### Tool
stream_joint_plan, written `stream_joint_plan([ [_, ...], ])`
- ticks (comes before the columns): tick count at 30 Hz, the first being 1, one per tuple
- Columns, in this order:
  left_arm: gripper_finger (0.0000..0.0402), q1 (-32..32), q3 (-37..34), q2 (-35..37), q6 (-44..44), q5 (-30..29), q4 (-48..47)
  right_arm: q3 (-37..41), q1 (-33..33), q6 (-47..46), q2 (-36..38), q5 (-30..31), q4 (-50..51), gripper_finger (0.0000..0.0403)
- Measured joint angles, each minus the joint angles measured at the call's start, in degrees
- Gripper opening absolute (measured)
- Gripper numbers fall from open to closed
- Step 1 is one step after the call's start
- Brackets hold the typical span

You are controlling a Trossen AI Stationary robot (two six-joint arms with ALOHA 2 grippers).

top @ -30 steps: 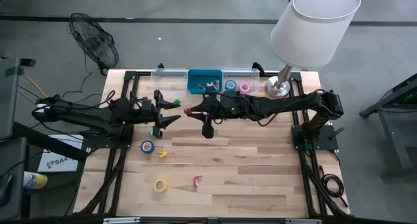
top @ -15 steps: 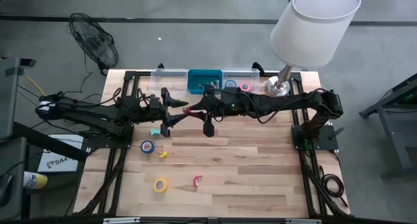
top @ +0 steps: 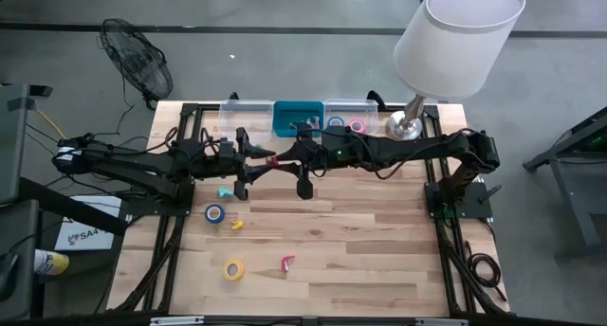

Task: Pick and place Stapler, Stapler remover, tape
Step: Put the bottom right red stapler into the left transparent bin

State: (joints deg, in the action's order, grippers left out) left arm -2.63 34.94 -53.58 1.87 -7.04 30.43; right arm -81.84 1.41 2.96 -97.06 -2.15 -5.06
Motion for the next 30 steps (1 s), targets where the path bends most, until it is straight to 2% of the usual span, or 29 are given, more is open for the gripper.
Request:
stream_joint_plan([
  [7,0.0069,0.0,0.0,0.01,-0.98,0.65,-0.06,0.02,0.2,-0.33,0.07,-0.39,-0.13,0.0056],
  [15,0.0067,0.0,0.0,0.0,-2.23,1.3,-0.08,0.04,0.5,-0.09,0.07,-1.52,-0.15,0.0057],
  [22,0.0069,0.0,0.0,0.0,-2.95,1.73,-0.06,0.04,0.72,-1.48,0.07,-1.29,-0.13,0.0126],
  [27,0.007,0.0,-0.02,0.0,-4.78,-1.44,-0.21,0.04,2.1,-6.23,0.48,-0.98,2.51,0.0175],
  [30,0.007,0.0,-0.02,0.0,-5.84,-5.46,-1.11,0.04,3.12,-8.5,1.31,1.39,6.89,0.0195],
])
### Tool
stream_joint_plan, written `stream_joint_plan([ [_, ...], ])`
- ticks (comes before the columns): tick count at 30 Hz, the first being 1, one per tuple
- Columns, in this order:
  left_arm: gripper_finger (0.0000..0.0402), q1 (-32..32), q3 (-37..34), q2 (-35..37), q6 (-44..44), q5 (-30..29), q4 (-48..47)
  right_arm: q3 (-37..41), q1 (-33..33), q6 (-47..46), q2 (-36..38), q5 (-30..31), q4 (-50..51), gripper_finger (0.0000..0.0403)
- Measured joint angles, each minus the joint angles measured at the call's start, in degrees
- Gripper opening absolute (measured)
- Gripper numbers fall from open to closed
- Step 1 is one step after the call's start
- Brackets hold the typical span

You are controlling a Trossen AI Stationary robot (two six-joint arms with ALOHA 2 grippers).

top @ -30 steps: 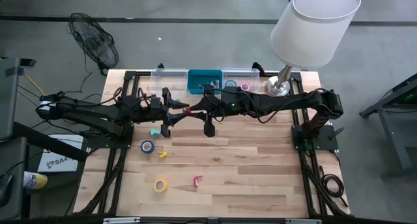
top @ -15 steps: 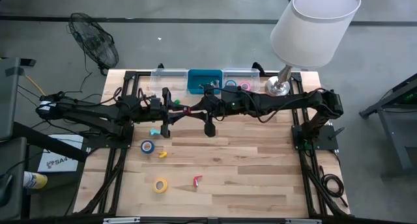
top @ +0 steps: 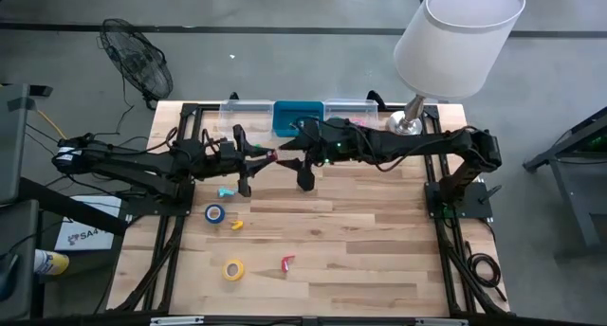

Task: Pick and place Stapler, Stapler remover, tape
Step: Put the bottom right red stapler into the left transparent bin

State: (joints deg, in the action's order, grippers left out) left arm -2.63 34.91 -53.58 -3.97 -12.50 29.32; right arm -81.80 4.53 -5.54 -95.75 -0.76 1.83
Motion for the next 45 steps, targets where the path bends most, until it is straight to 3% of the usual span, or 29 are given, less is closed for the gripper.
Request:
stream_joint_plan([
  [4,0.0071,0.0,-0.02,0.02,-1.4,-8.88,-3.71,0.0,1.32,-0.9,1.07,5.69,8.3,0.0204],
  [9,0.0071,1.88,-0.02,0.02,2.45,-24.54,-16.28,0.01,3.02,-5.12,1.47,10.23,17.27,0.0205],
  [13,0.0071,8.38,-0.04,0.02,12.01,-27.91,-28.6,0.22,4.33,-9.21,1.44,10.55,21.45,0.0206],
  [17,0.0071,17.5,-0.04,-0.46,14.56,-23.9,-34.45,0.24,4.94,-9.56,1.44,11.71,22.89,0.0206],
  [20,0.0071,25.32,-0.04,-2.14,13.3,-16.73,-34.87,0.24,4.92,-9.48,1.44,12.13,23.12,0.0206],
  [25,0.0071,36.98,-0.04,-8.23,10.6,-5.33,-34.56,0.24,4.89,-8.46,1.44,14.16,23.25,0.0206],
  [30,0.0071,45.85,-0.04,-14.84,8.7,2.37,-32.18,0.24,4.99,-8.44,1.42,14.36,23.72,0.0206],
  [38,0.0072,53.3,-0.04,-22.08,12.21,9.13,-31.06,0.24,5.27,-7.96,1.4,14.34,24.14,0.0206],
  [45,0.0104,53.75,-0.04,-23.21,13.75,8.93,-30.68,0.24,6.11,-7.94,1.38,13.76,24.52,0.0206],
])
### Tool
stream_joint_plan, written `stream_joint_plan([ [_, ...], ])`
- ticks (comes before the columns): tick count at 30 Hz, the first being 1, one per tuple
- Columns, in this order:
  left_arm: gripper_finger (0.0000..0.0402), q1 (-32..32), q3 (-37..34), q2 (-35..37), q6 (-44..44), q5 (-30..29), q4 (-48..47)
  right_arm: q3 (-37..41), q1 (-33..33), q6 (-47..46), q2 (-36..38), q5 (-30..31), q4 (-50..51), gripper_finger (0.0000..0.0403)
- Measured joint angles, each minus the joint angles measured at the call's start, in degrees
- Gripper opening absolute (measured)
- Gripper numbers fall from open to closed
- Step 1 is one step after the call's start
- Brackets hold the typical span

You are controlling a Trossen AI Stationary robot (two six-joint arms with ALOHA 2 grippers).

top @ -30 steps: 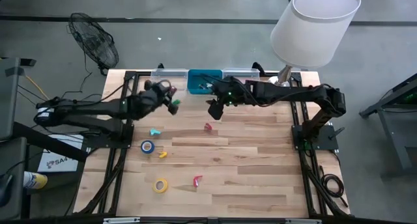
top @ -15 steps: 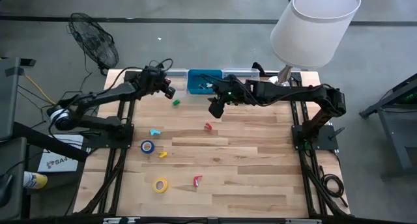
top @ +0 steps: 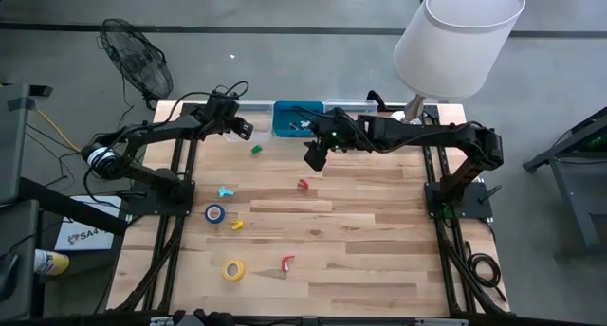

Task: Pick and place Stapler, Stapler remover, tape
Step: Put the bottom right red stapler into the left transparent bin, then put the top red stapler into the left transparent bin

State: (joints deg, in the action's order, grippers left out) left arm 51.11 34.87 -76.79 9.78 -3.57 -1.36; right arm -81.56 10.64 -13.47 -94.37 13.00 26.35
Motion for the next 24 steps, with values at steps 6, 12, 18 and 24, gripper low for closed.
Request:
stream_joint_plan([
  [6,0.0125,0.0,0.0,0.0,1.08,-0.26,-0.69,-0.02,0.99,0.0,0.0,-0.3,0.26,0.0206],
  [12,0.0135,0.0,0.0,0.32,1.14,1.19,0.77,-0.02,1.69,-0.83,-0.11,-2.19,0.21,0.0206],
  [18,0.0136,0.3,0.0,4.71,-2.16,6.38,5.82,-0.05,1.74,-2.1,-1.91,-2.26,1.59,0.0206],
  [24,0.0136,0.26,0.0,12.95,-6.5,13.35,5.96,-0.07,0.33,-2.99,-4.94,-2.05,3.61,0.0206],
])
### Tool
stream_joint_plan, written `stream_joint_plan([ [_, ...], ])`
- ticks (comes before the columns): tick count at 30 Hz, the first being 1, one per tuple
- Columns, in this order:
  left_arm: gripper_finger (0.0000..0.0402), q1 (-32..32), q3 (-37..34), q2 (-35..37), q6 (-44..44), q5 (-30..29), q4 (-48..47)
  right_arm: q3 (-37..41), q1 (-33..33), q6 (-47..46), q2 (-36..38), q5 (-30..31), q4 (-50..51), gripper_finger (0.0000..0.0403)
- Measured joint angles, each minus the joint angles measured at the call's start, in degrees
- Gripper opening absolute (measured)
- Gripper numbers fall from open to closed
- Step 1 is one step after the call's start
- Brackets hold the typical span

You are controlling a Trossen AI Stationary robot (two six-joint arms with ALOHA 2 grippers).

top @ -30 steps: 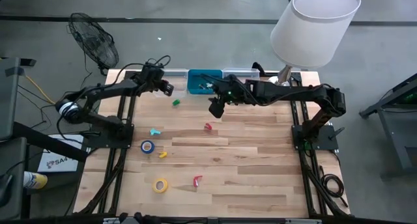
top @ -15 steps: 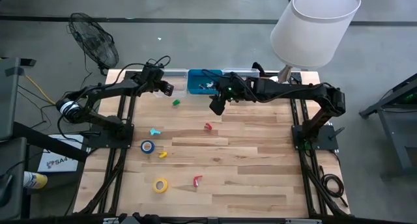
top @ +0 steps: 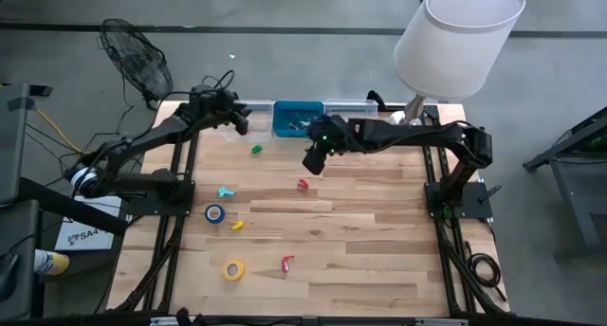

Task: Pick and place Stapler, Stapler remover, tape
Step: Put the top red stapler into the left transparent bin

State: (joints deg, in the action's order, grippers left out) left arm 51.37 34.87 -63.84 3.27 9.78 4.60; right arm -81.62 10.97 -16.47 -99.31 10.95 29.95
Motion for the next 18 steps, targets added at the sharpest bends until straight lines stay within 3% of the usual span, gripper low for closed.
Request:
stream_joint_plan([
  [10,0.0136,-0.02,0.0,14.1,-1.72,8.59,-4.99,-0.04,-4.77,2.72,-5.66,0.06,1.75,0.0206],
  [18,0.0136,-0.02,0.0,20.58,-2.36,14.68,-10.5,-0.04,-8.89,5.98,-10.75,3.25,1.06,0.0206],
])
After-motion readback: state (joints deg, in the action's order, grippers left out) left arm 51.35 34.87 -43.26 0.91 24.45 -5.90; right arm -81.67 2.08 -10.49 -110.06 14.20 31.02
